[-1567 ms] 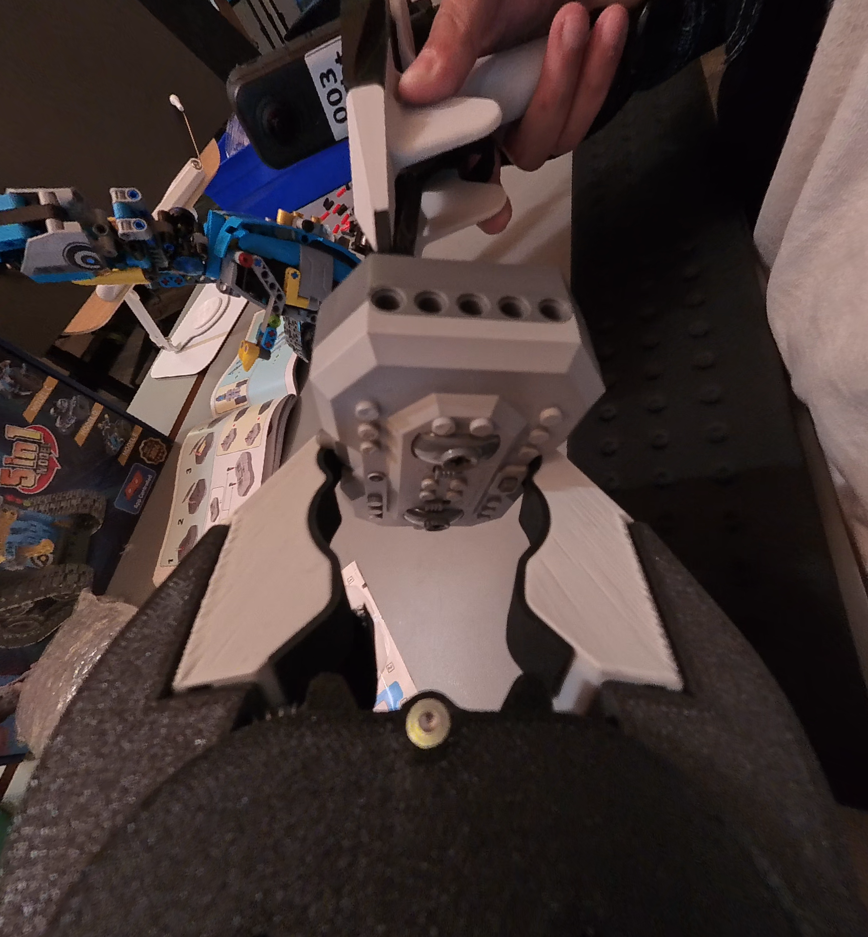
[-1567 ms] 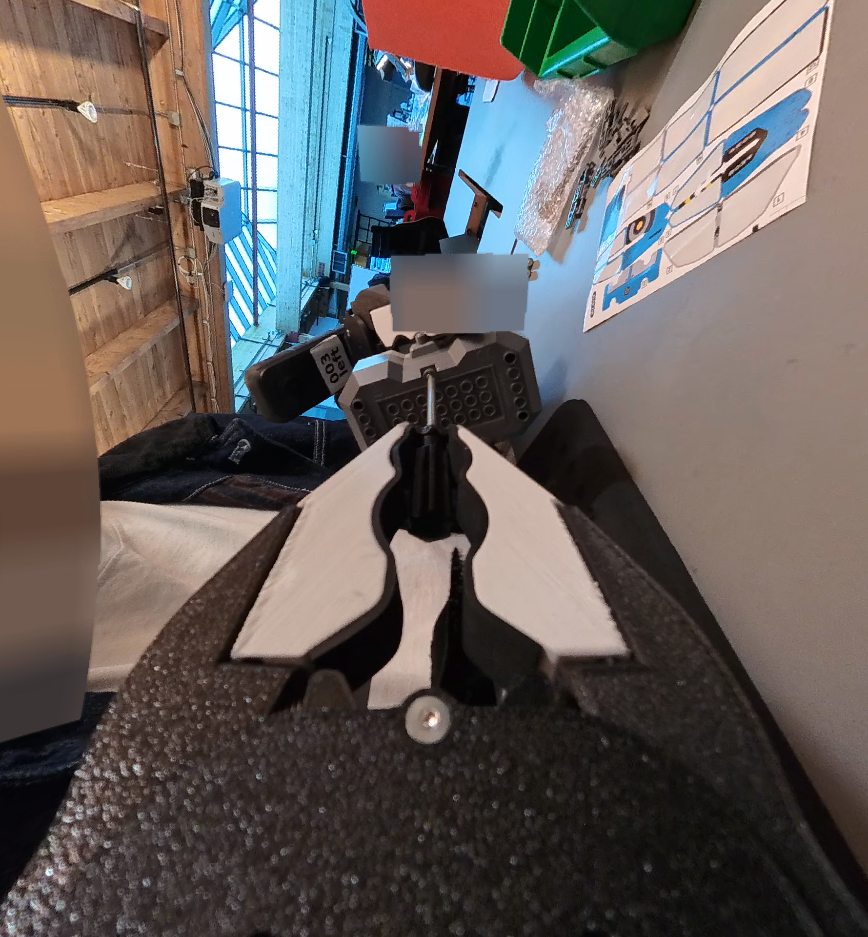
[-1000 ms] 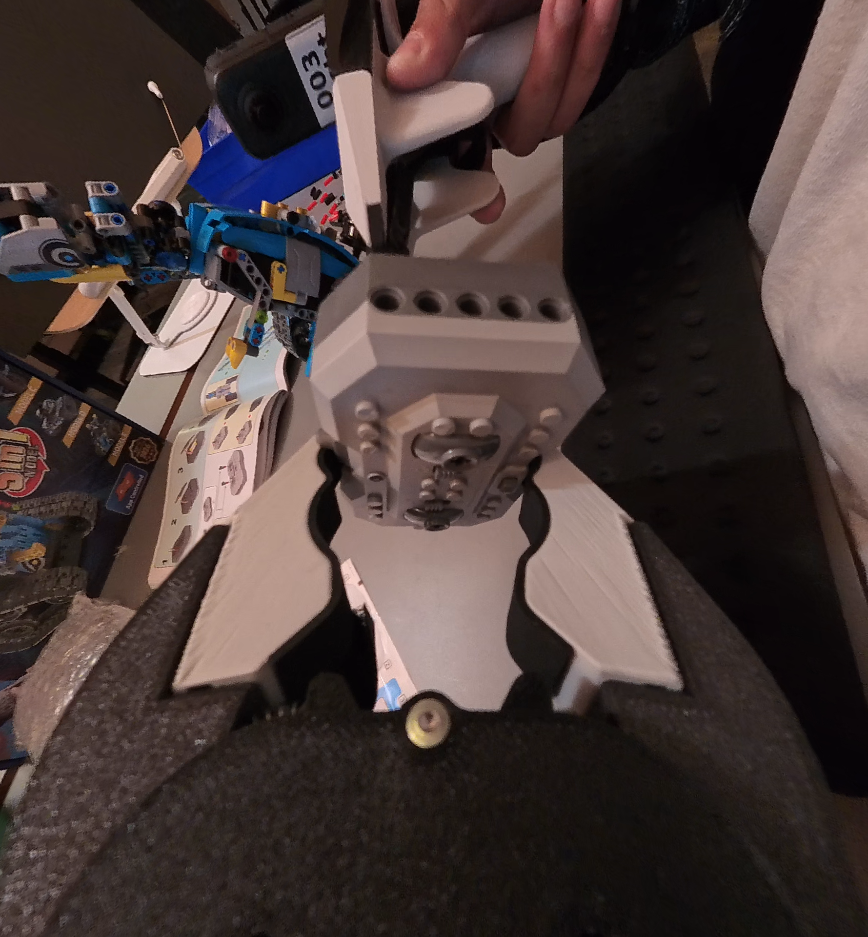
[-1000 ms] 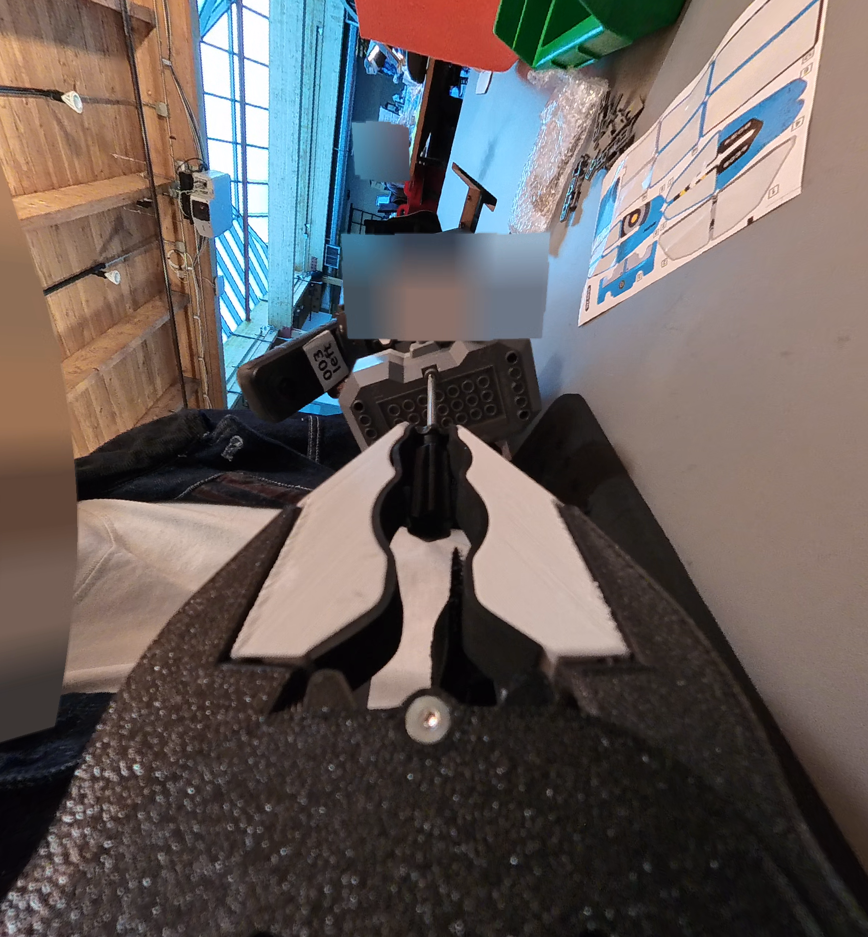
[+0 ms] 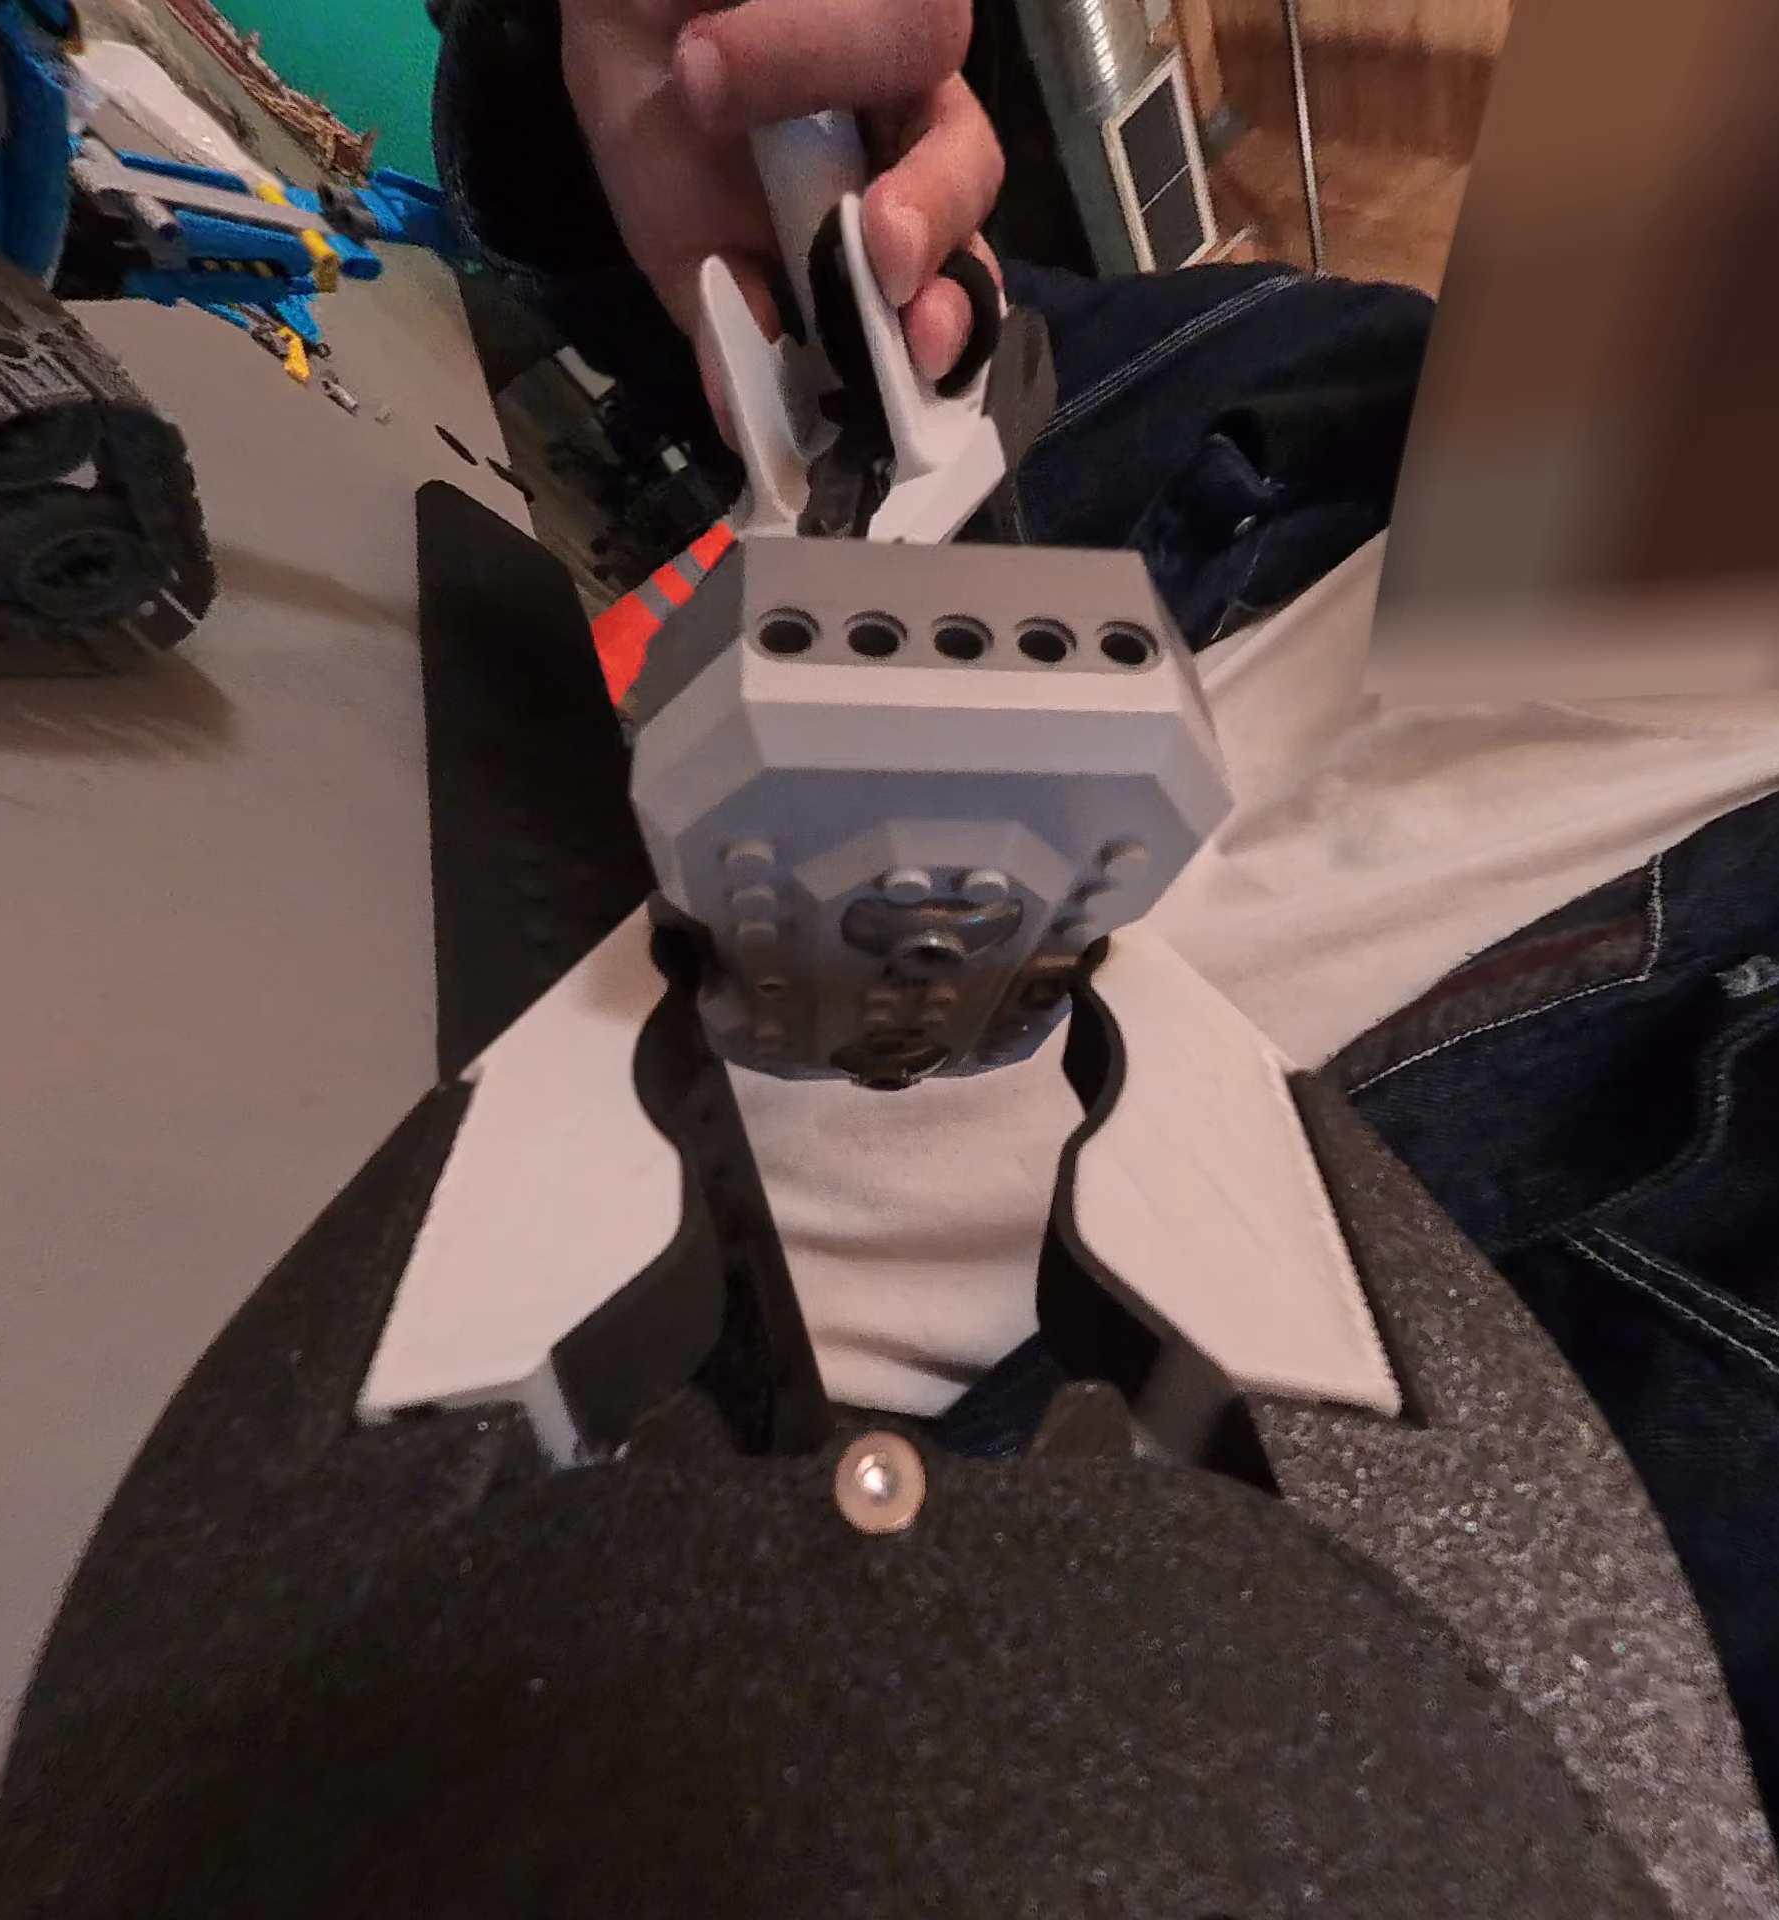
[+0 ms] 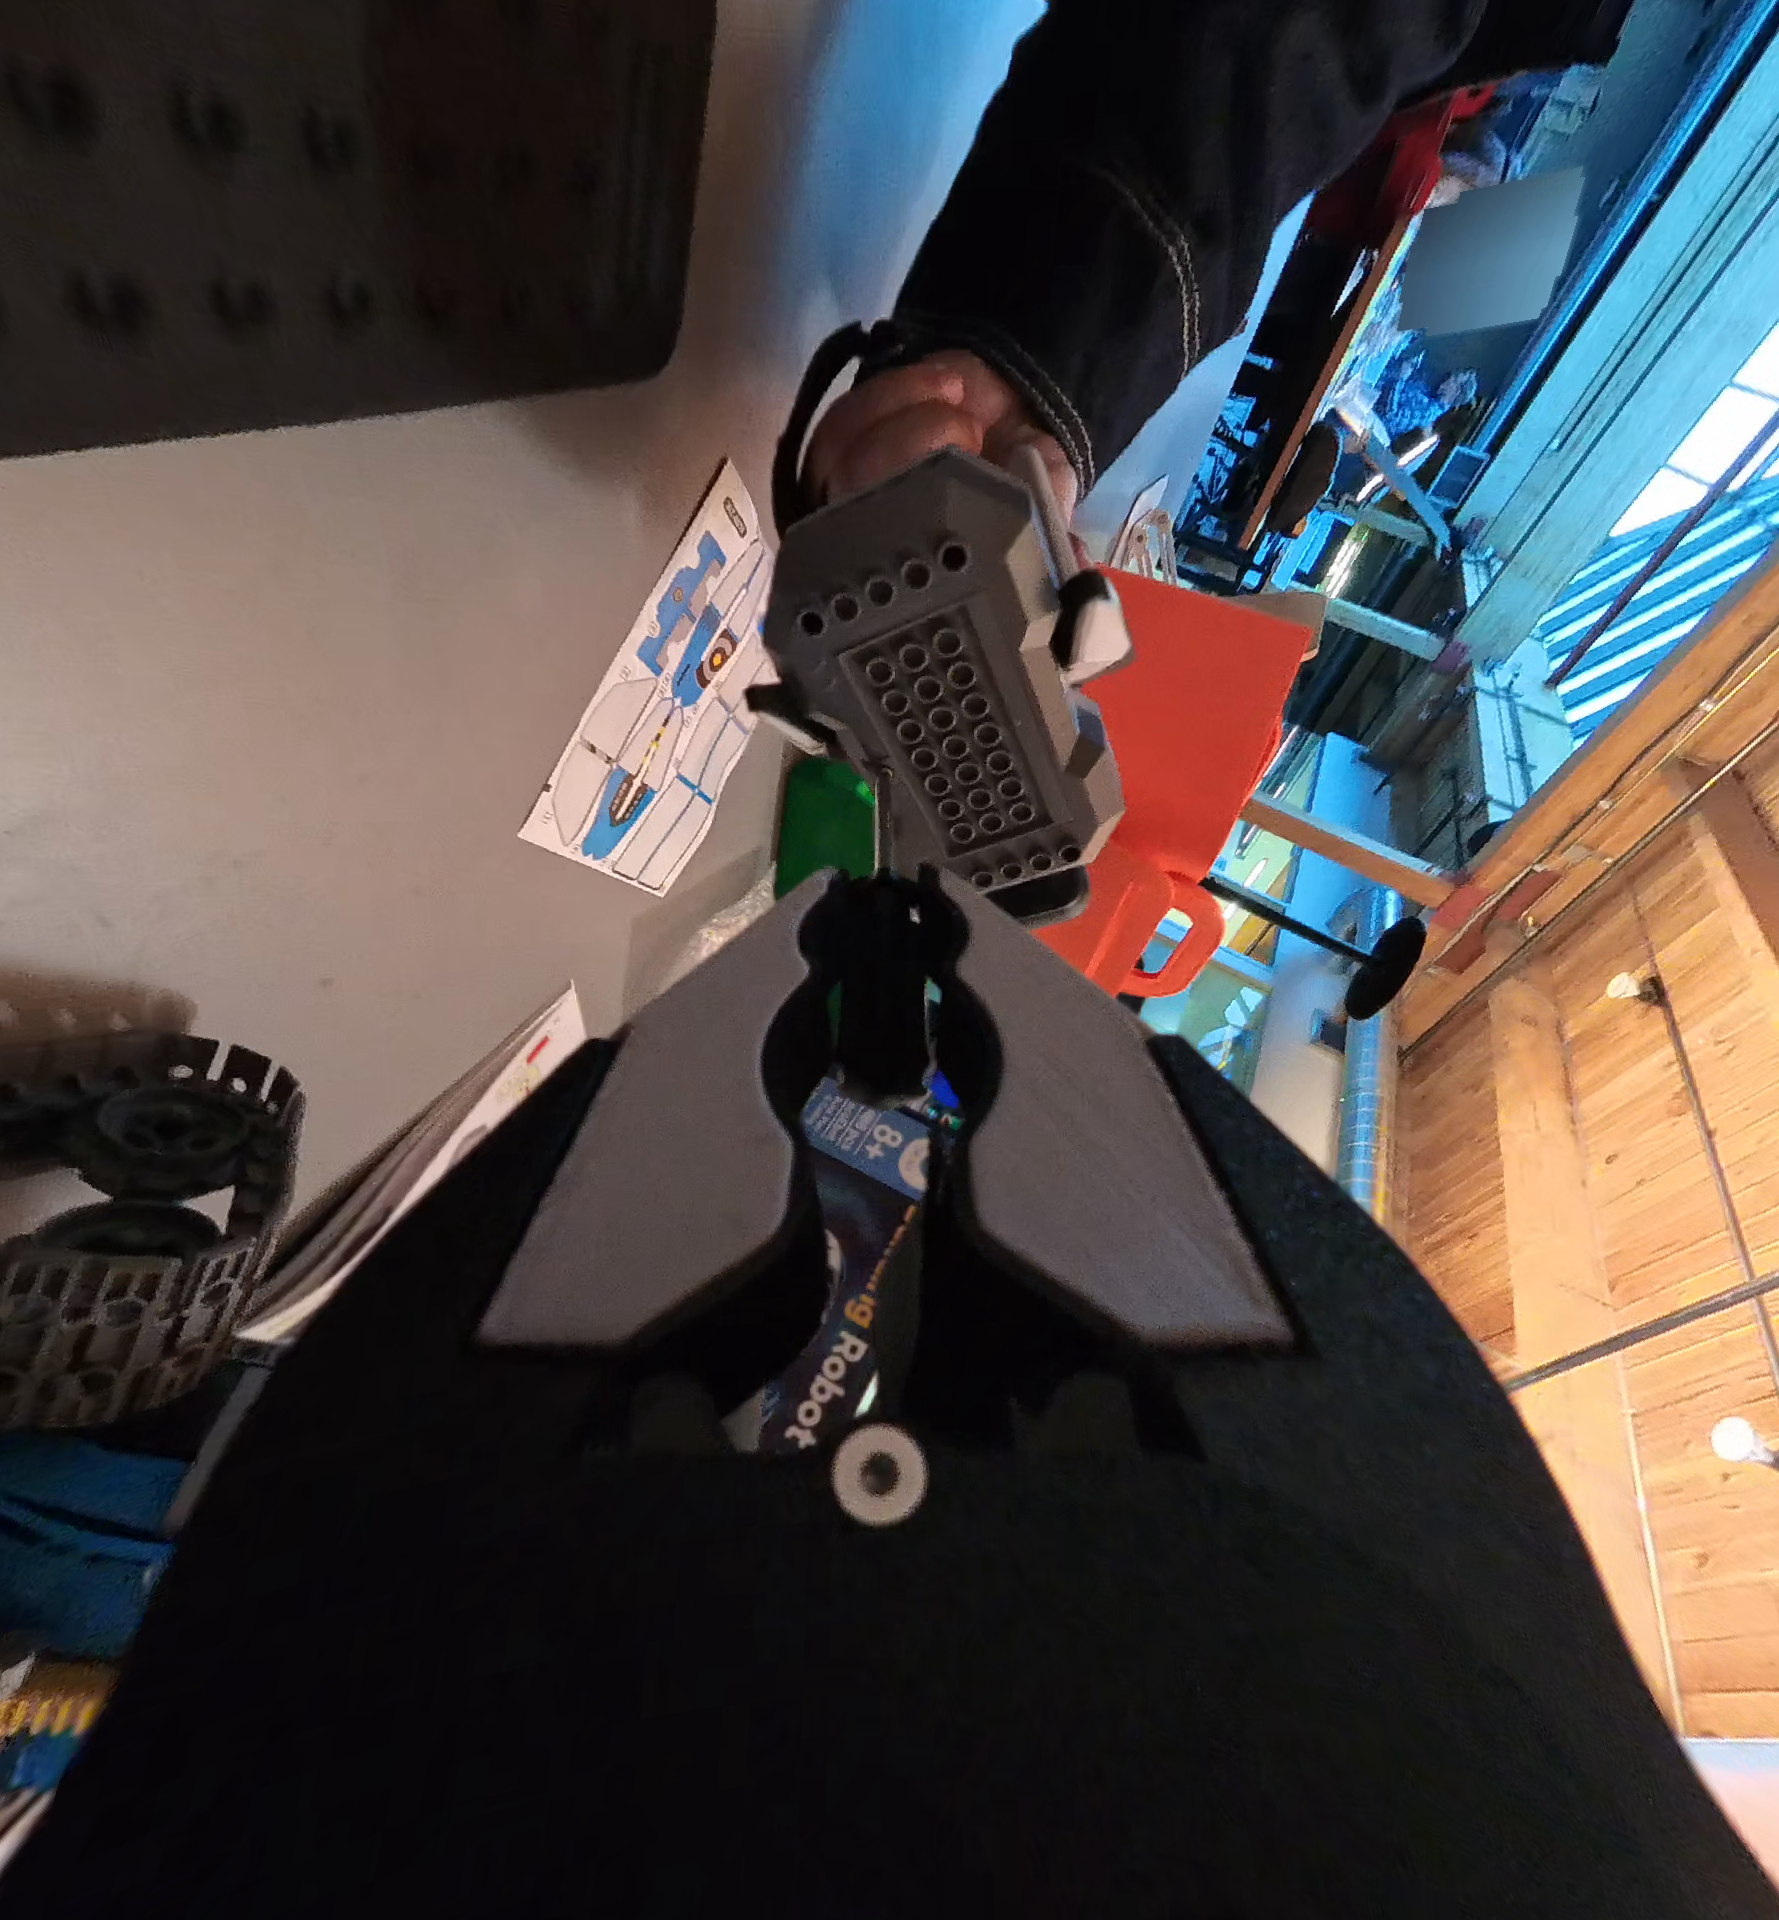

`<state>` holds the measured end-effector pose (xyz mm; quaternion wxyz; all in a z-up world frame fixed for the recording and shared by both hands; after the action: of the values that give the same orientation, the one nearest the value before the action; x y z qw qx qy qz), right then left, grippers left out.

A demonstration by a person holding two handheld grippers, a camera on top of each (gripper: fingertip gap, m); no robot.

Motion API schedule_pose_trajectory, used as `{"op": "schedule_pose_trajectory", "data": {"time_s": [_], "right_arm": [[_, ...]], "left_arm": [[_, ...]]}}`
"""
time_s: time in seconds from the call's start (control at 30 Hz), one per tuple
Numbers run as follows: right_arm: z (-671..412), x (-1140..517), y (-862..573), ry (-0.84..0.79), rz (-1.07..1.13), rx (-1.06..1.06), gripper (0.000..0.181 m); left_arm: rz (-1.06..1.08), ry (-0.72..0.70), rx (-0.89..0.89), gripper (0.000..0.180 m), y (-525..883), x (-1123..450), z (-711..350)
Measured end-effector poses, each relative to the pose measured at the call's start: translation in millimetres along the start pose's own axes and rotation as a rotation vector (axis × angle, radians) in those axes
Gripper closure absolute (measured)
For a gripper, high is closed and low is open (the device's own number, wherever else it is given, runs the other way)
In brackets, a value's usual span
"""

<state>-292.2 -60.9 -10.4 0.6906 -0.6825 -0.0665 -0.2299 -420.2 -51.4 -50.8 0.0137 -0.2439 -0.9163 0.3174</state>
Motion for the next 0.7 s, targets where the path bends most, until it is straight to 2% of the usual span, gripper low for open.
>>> {"op": "schedule_pose_trajectory", "data": {"time_s": [0.1,0.23,0.3,0.43,0.5,0.57,0.63,0.7], "right_arm": [[3.3,3.8,-4.8,0.008,0.004,-0.070,0.170],[4.9,21.1,-20.2,0.001,0.058,-0.451,0.170],[18.3,26.2,-23.4,0.034,0.074,-0.788,0.169],[40.9,23.3,-4.7,-0.036,-0.031,-1.691,0.169],[44.9,20.9,9.6,-0.184,-0.118,-2.169,0.169],[47.5,19.7,23.0,-0.420,-0.206,-2.570,0.170],[47.2,16.0,38.1,-0.600,-0.303,-2.828,0.170],[41.7,10.3,49.1,-0.682,-0.385,-2.932,0.170]], "left_arm": [[-0.011,-0.029,-0.033,0.112,-0.9,-3.5,-2.7],[-0.187,0.041,-0.213,0.111,2.8,-5.9,-2.8],[-0.347,0.082,-0.358,0.111,7.0,-4.0,-5.2],[-0.685,0.218,-0.699,0.111,10.4,1.8,-9.1],[-0.801,0.297,-0.833,0.110,9.2,3.1,-8.5],[-0.882,0.379,-0.942,0.110,8.6,2.6,-5.2],[-0.915,0.464,-1.022,0.110,8.3,-0.2,0.9],[-0.927,0.536,-1.083,0.110,8.4,-4.4,6.6]]}}
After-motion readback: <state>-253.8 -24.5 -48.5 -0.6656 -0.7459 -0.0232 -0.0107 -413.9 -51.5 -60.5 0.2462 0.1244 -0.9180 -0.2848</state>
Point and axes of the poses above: each gripper's, where its closed fingertips meet, x back along the fingers, z out of its underside, y = z × x across the jaws, the point moved 5 cm from there along x, back along the fingers, and after that the axes turned 14 degrees about -x, right-handed, at the moved point
